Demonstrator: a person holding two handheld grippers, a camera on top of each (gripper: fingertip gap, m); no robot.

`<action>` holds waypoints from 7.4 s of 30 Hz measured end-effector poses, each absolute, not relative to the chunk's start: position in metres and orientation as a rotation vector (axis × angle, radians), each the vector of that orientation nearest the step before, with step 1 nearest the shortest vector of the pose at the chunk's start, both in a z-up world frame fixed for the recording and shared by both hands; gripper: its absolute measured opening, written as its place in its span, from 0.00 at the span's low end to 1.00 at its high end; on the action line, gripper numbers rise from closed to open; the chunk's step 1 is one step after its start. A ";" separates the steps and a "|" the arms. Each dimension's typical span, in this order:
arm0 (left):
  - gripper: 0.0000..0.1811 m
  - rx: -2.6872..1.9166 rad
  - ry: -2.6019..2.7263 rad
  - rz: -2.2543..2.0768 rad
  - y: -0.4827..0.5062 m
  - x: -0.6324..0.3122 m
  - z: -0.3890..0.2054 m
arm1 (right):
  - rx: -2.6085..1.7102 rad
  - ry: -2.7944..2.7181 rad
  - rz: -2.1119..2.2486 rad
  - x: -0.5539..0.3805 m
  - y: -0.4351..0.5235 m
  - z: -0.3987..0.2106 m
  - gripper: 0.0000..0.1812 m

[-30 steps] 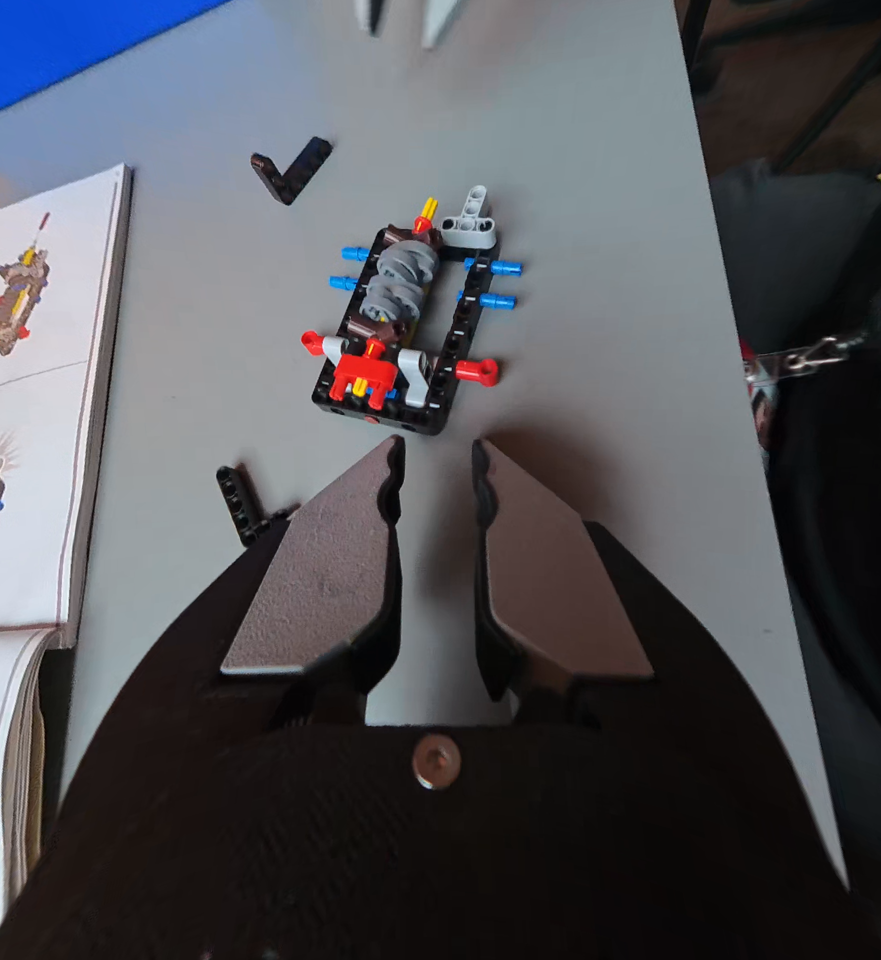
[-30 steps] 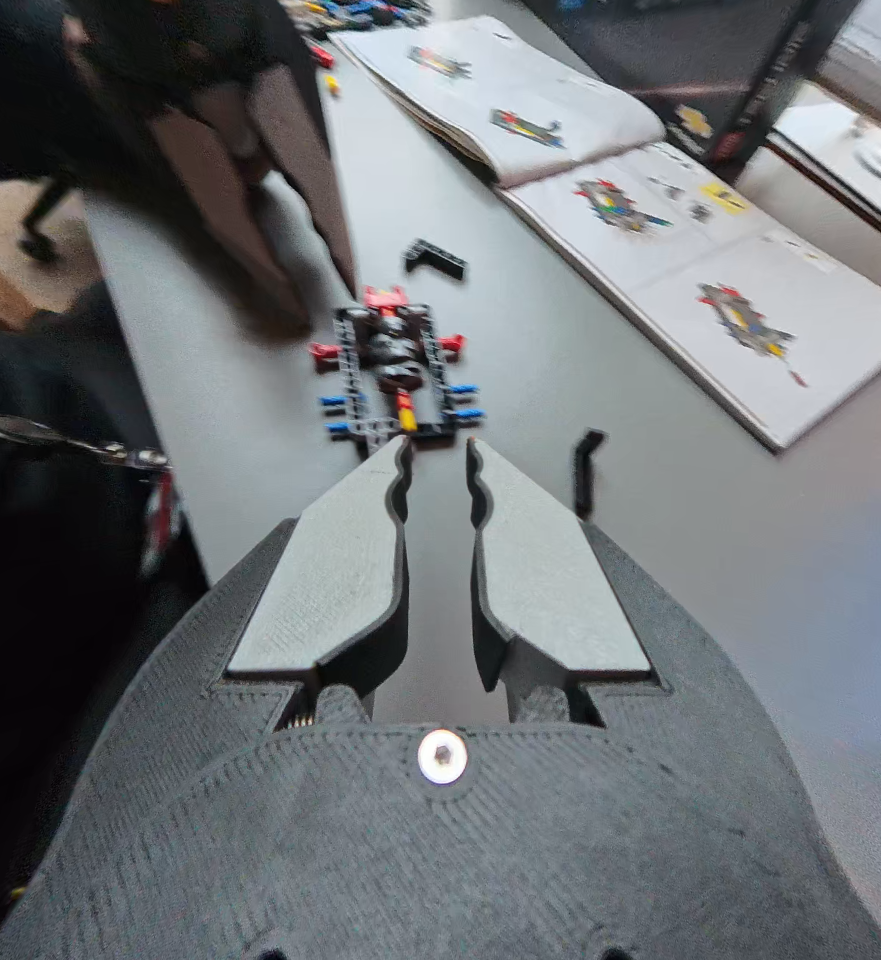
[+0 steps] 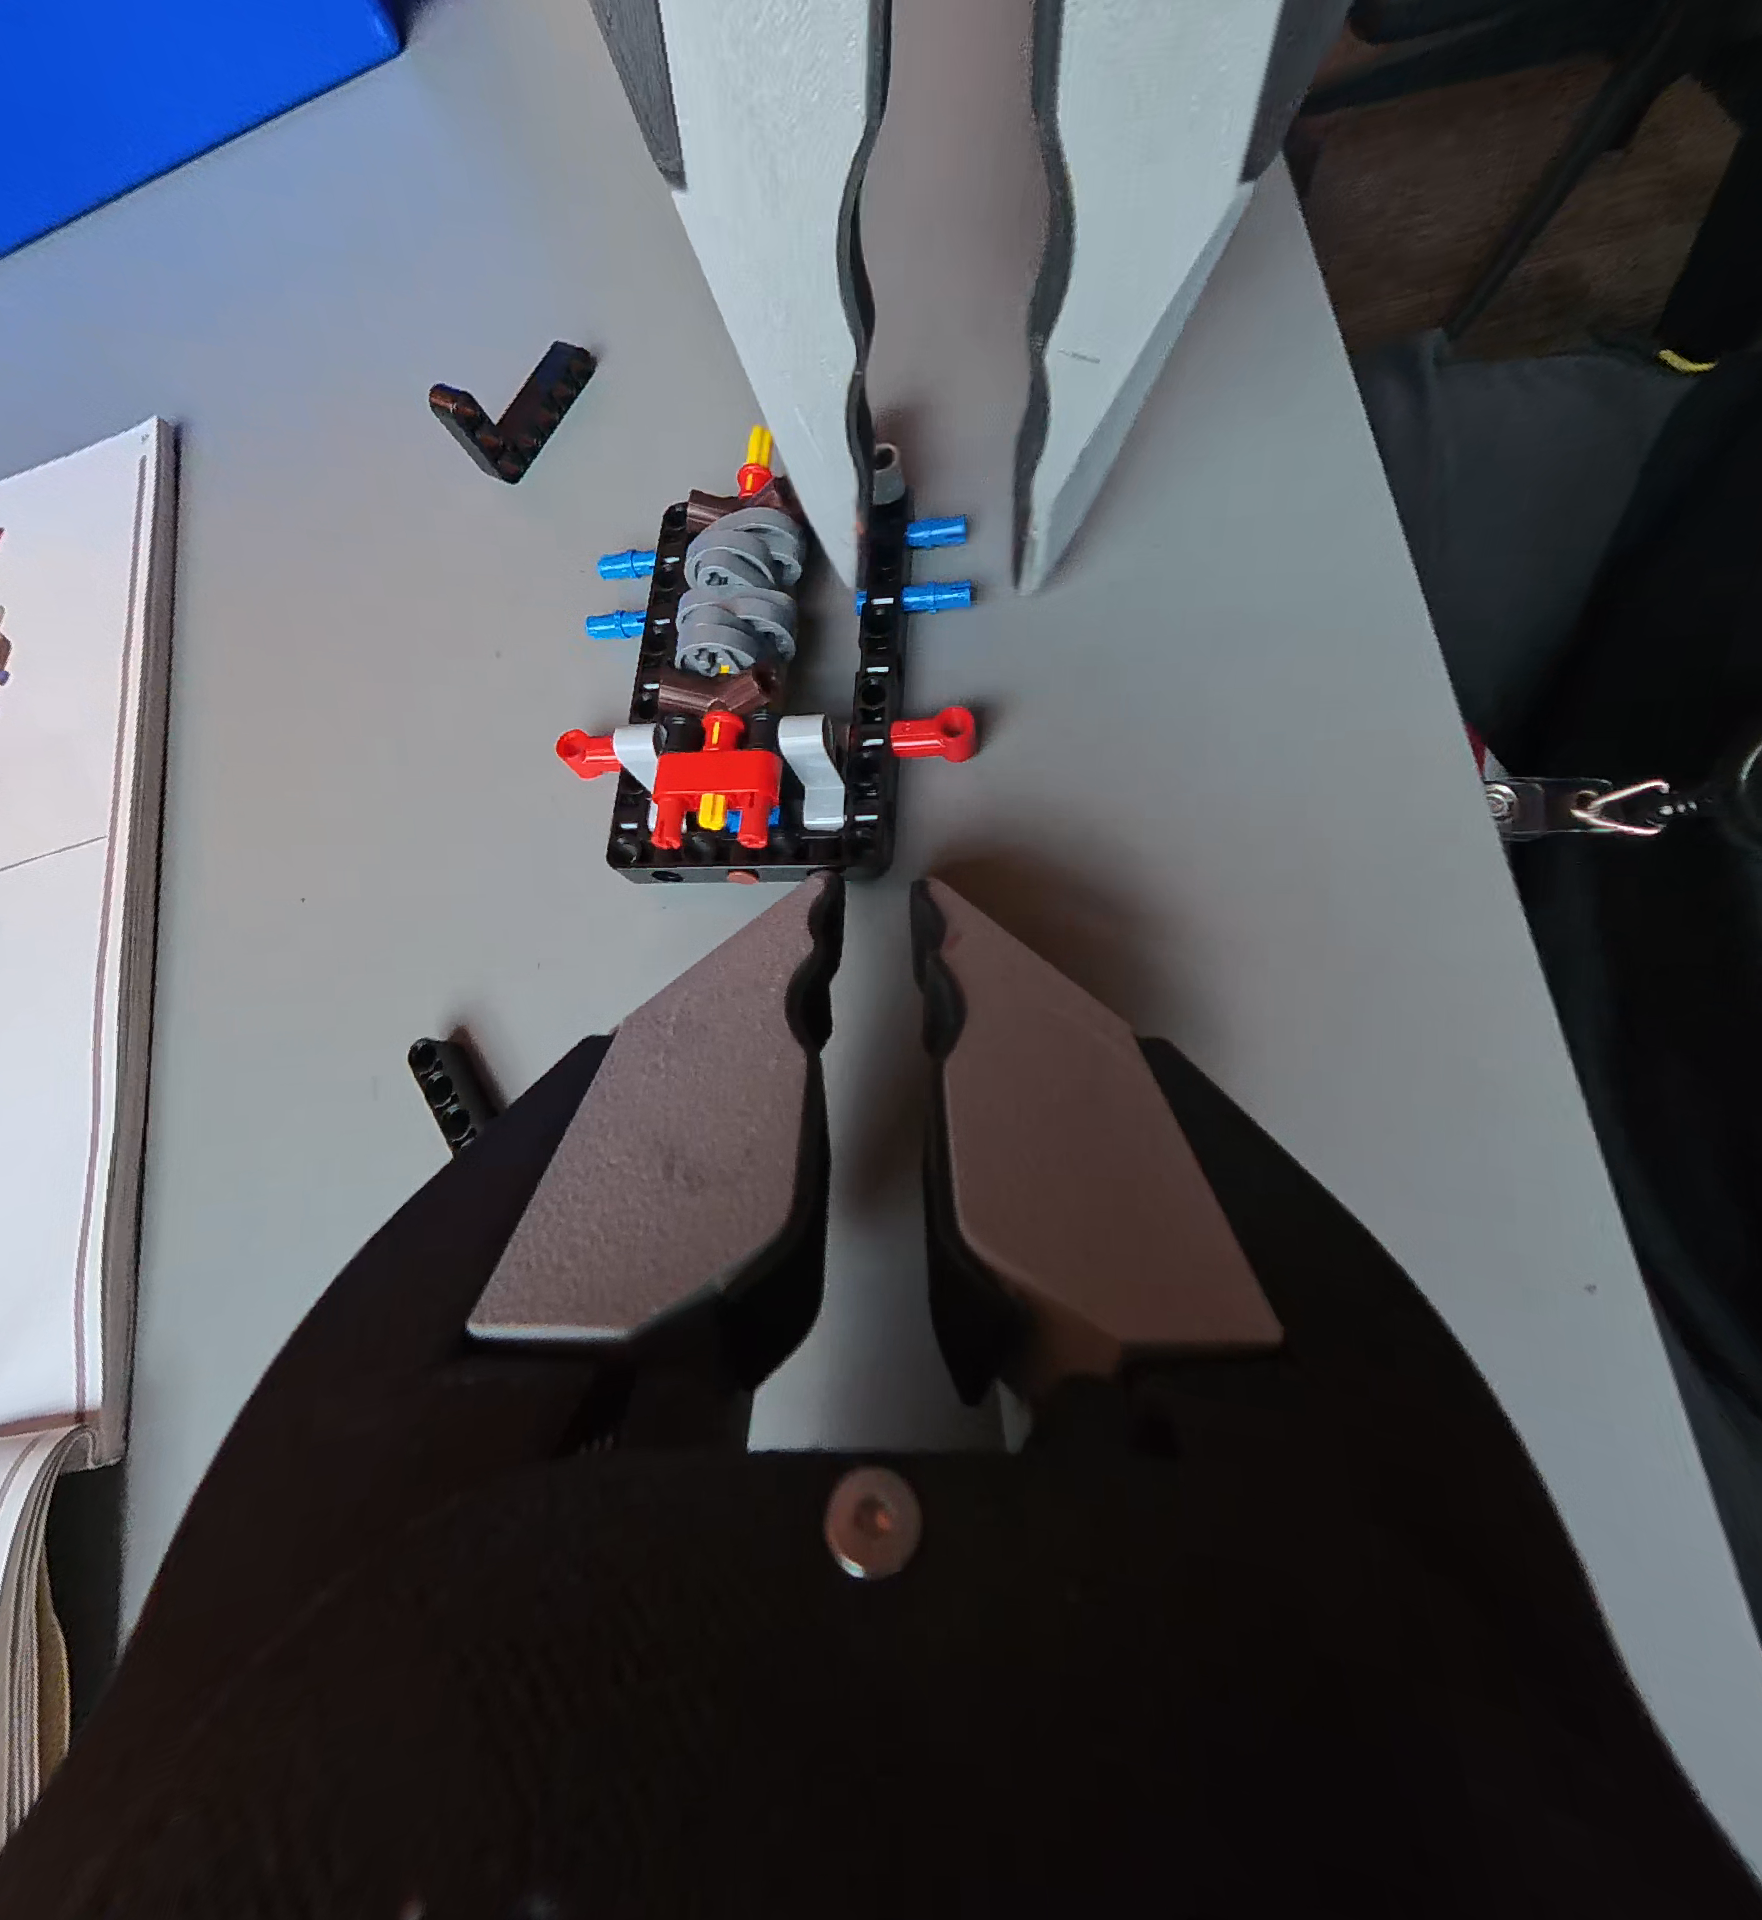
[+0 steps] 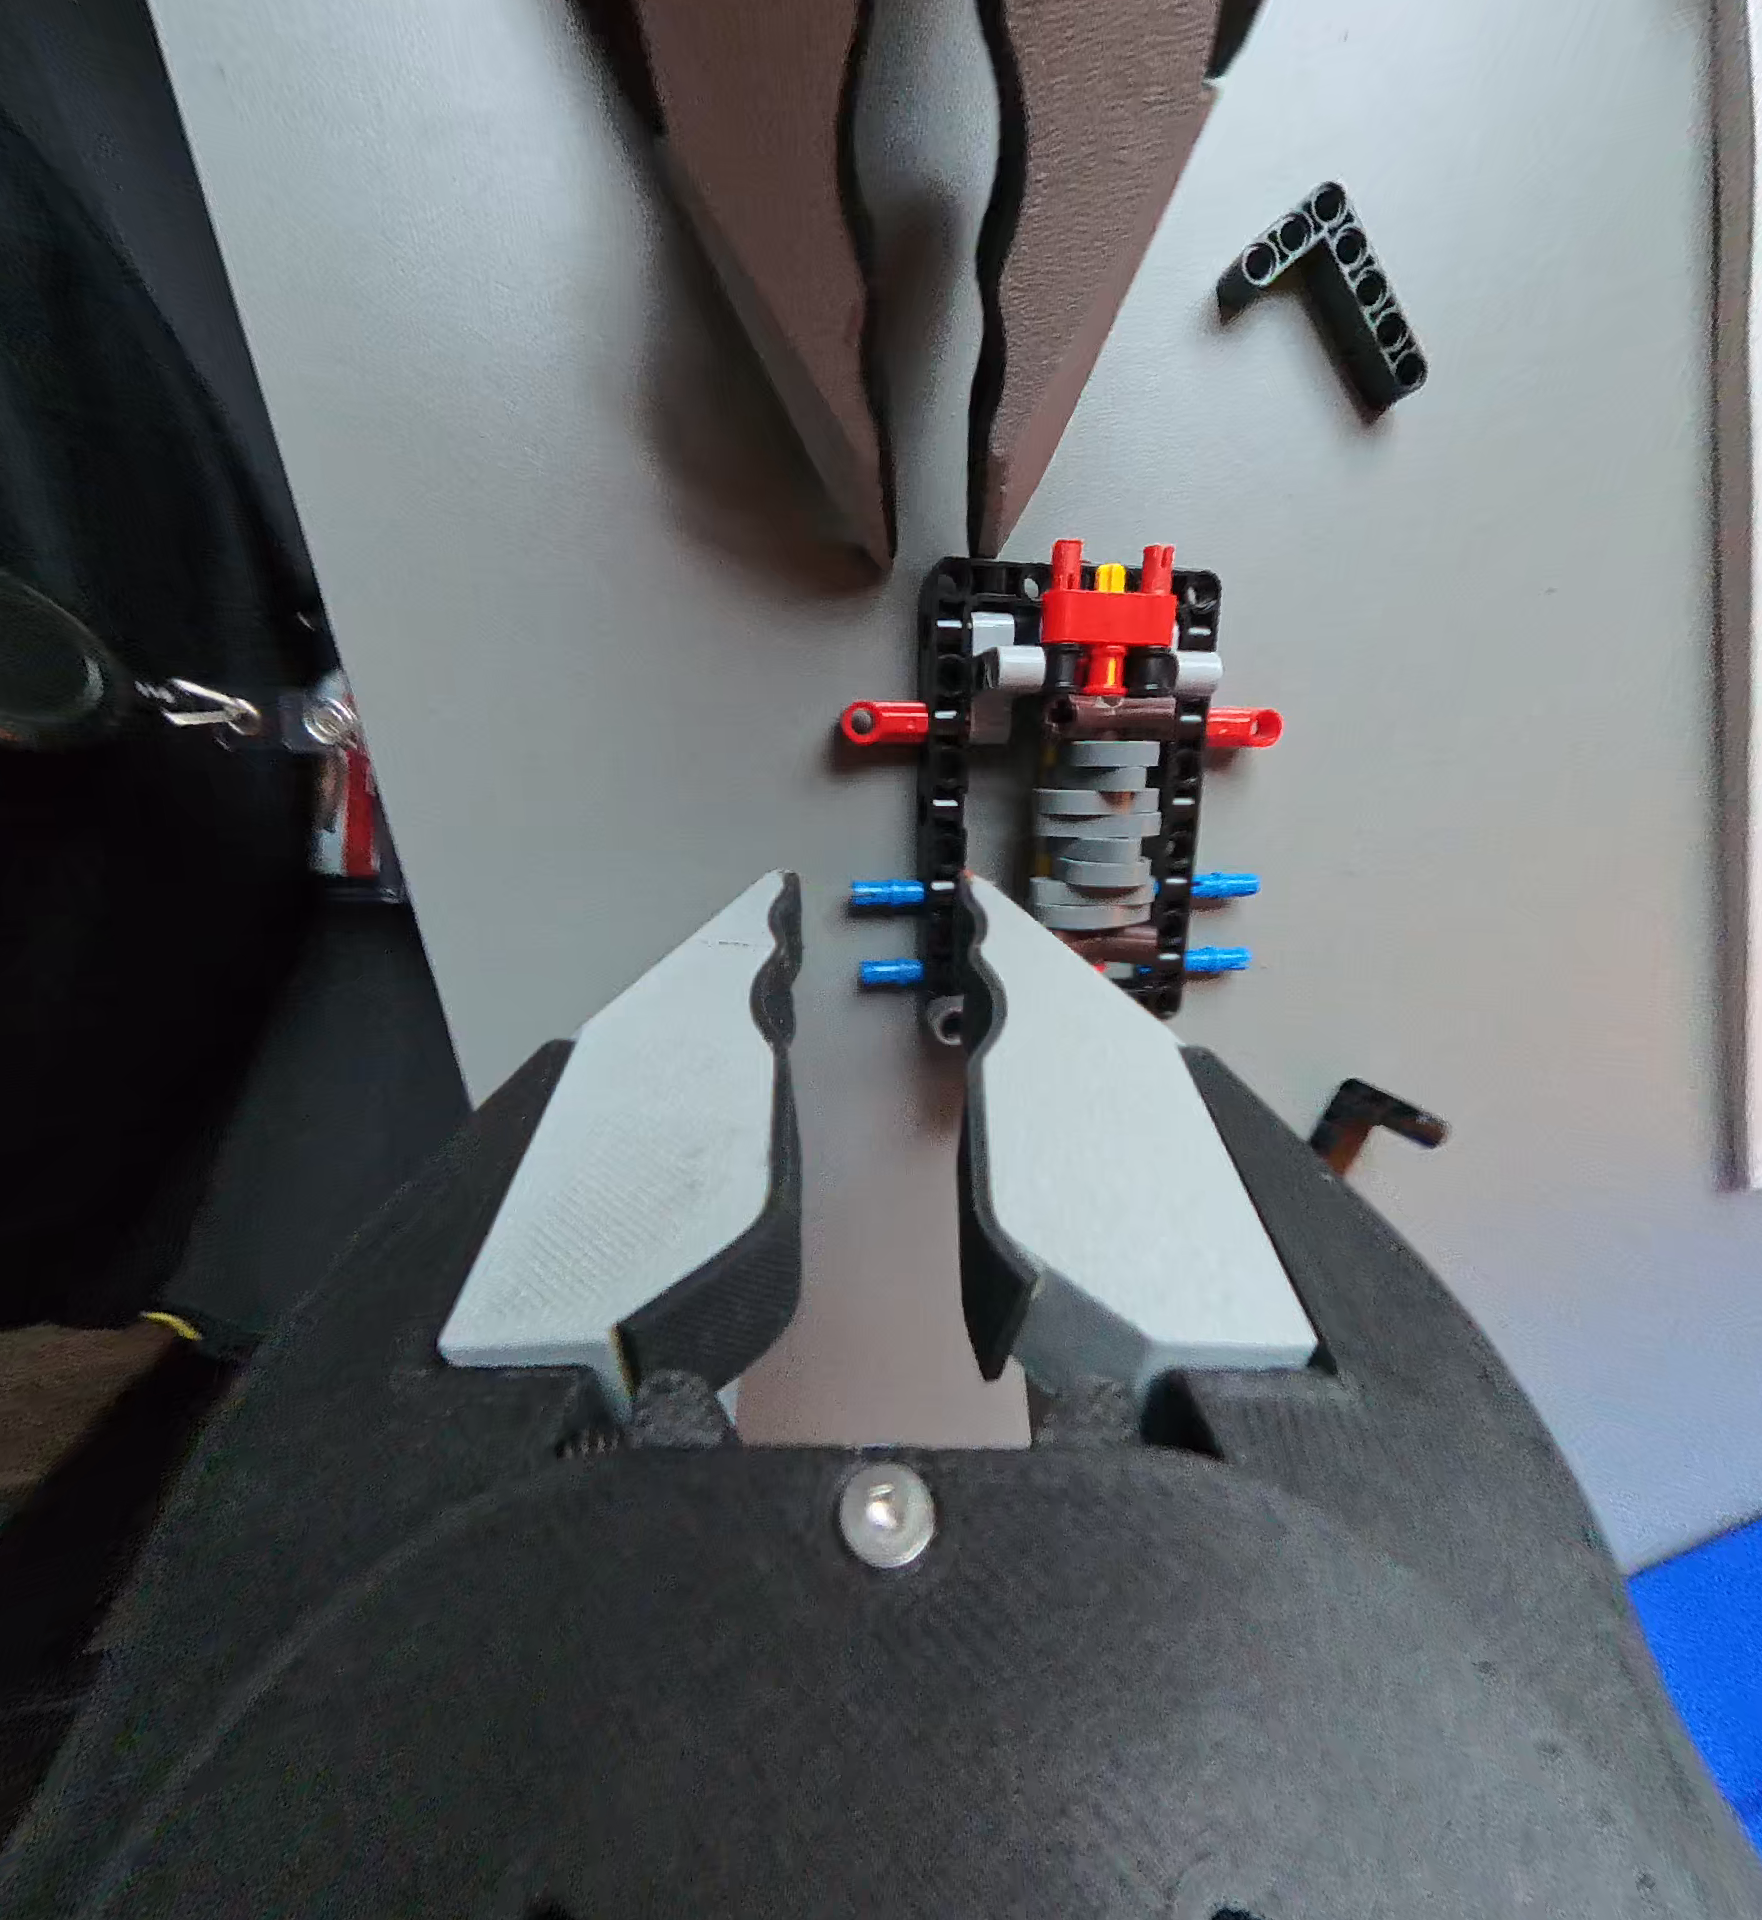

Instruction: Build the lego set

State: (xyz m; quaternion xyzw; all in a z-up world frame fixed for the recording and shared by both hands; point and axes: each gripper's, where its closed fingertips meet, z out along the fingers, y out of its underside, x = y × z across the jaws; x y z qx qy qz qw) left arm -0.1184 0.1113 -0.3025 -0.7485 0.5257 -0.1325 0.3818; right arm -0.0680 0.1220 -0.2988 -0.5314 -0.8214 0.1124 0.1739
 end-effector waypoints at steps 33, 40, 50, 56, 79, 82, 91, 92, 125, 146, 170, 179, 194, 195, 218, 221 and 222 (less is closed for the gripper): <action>0.04 -1.824 1.413 -0.217 0.124 -0.102 -0.297 | -1.719 -2.115 0.503 -0.060 0.125 -0.298 0.23; 0.07 -1.812 1.412 -0.187 0.122 -0.101 -0.296 | -1.721 -1.966 0.595 -0.054 0.134 -0.285 0.19; 0.08 -1.784 1.442 -0.024 0.129 -0.066 -0.274 | -1.781 -1.881 0.683 -0.023 0.174 -0.296 0.21; 0.08 -2.073 1.476 0.001 0.139 -0.069 -0.303 | -1.702 -1.944 0.748 -0.036 0.165 -0.301 0.19; 0.03 -2.538 1.678 -0.326 0.135 -0.073 -0.282 | -1.351 -1.795 0.648 -0.027 0.155 -0.263 0.21; 0.03 -2.615 1.715 -0.689 0.120 -0.068 -0.267 | -1.208 -1.739 0.509 -0.033 0.150 -0.243 0.23; 0.03 -2.573 1.678 -1.294 0.105 -0.061 -0.243 | -1.082 -1.830 0.415 -0.046 0.129 -0.243 0.08; 0.03 -2.563 1.671 -1.300 0.106 -0.062 -0.244 | -1.086 -1.833 0.413 -0.046 0.130 -0.243 0.08; 0.03 -2.235 0.966 -1.215 0.182 -0.075 -0.263 | -1.355 -1.615 0.513 -0.054 0.209 -0.241 0.13; 0.03 -2.271 0.843 -1.349 0.186 -0.069 -0.266 | -0.959 -1.758 -0.235 -0.074 0.210 -0.263 0.05; 0.04 -2.278 0.813 -1.332 0.191 -0.068 -0.272 | -0.997 -1.743 -0.190 -0.069 0.214 -0.262 0.09; 0.04 -2.290 0.815 -1.319 0.191 -0.069 -0.271 | -0.880 -1.839 -0.366 -0.063 0.218 -0.263 0.08; 0.04 -2.283 0.865 -1.262 0.190 -0.069 -0.269 | -0.899 -1.981 -0.299 -0.065 0.215 -0.262 0.02; 0.04 -2.281 0.869 -1.254 0.190 -0.069 -0.268 | -0.897 -1.982 -0.301 -0.065 0.215 -0.262 0.02; 0.04 -2.308 0.830 -1.294 0.192 -0.069 -0.271 | -0.779 -2.097 -0.426 -0.061 0.218 -0.266 0.05; 0.05 -2.311 0.838 -1.303 0.190 -0.068 -0.272 | -0.759 -2.116 -0.440 -0.062 0.218 -0.268 0.05; 0.05 -2.311 0.838 -1.301 0.190 -0.069 -0.272 | -0.757 -2.118 -0.442 -0.063 0.218 -0.268 0.05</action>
